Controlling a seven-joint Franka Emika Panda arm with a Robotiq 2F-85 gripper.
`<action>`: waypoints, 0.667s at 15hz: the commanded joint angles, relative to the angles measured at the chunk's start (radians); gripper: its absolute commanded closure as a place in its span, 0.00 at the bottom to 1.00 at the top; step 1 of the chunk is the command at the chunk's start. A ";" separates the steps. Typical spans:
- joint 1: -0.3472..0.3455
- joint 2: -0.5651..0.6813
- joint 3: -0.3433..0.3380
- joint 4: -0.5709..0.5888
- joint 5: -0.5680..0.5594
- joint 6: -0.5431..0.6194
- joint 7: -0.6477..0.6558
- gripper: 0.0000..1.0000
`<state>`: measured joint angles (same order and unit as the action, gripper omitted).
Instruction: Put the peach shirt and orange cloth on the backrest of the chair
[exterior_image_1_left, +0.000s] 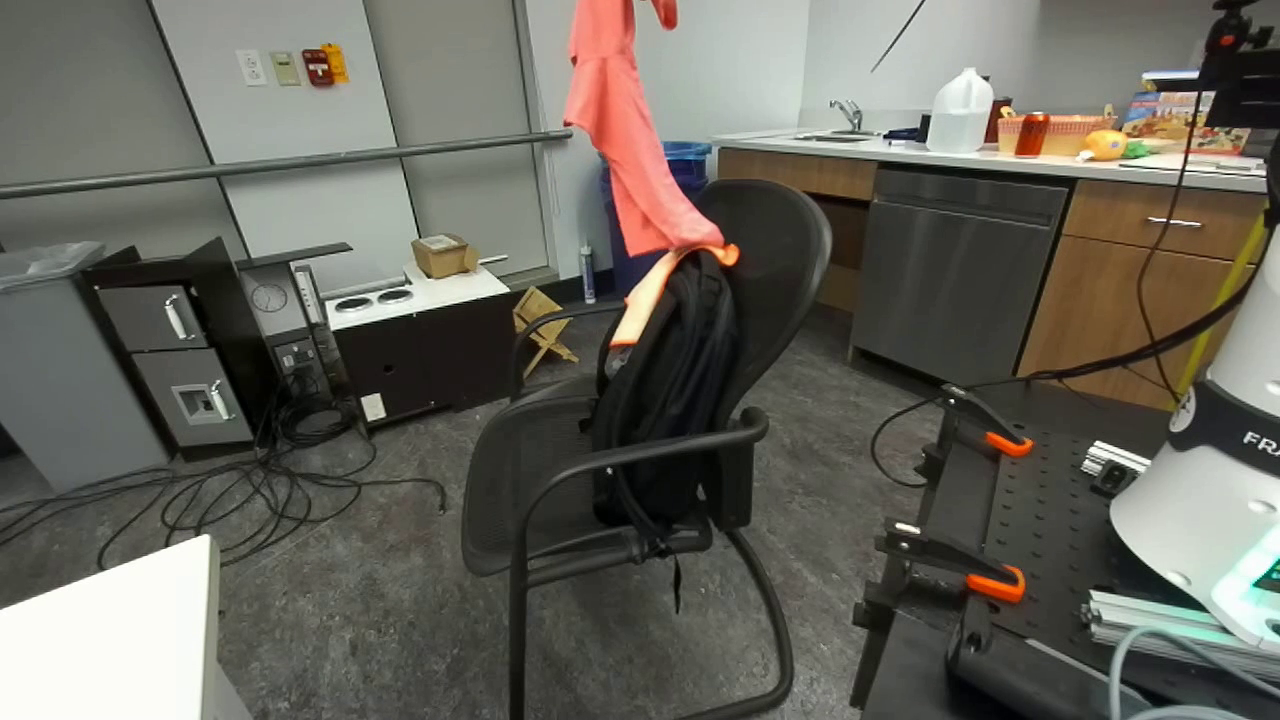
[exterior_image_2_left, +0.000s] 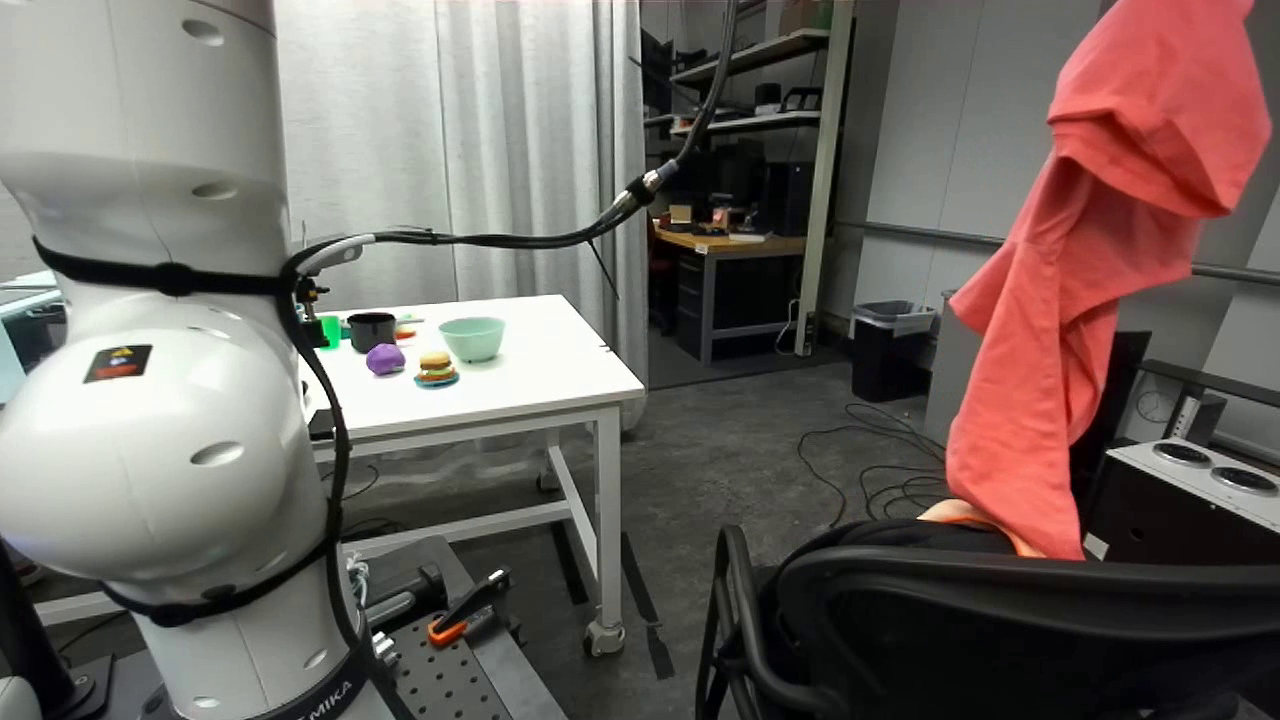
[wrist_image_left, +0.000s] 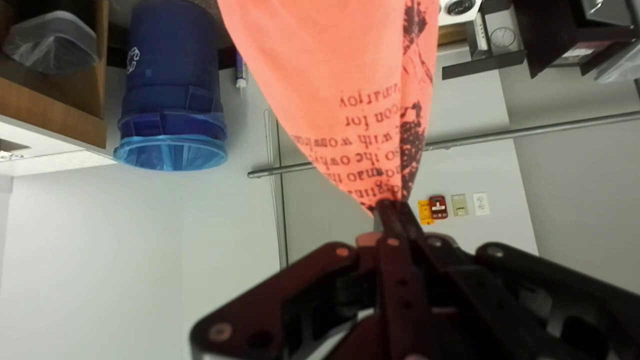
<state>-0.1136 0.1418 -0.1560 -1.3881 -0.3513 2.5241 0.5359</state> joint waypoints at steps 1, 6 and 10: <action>-0.024 0.106 -0.029 0.175 -0.001 0.011 0.035 1.00; -0.037 0.178 -0.064 0.277 -0.014 0.021 0.070 1.00; -0.042 0.223 -0.105 0.346 -0.034 0.036 0.135 1.00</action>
<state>-0.1430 0.3010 -0.2324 -1.1487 -0.3670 2.5406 0.6226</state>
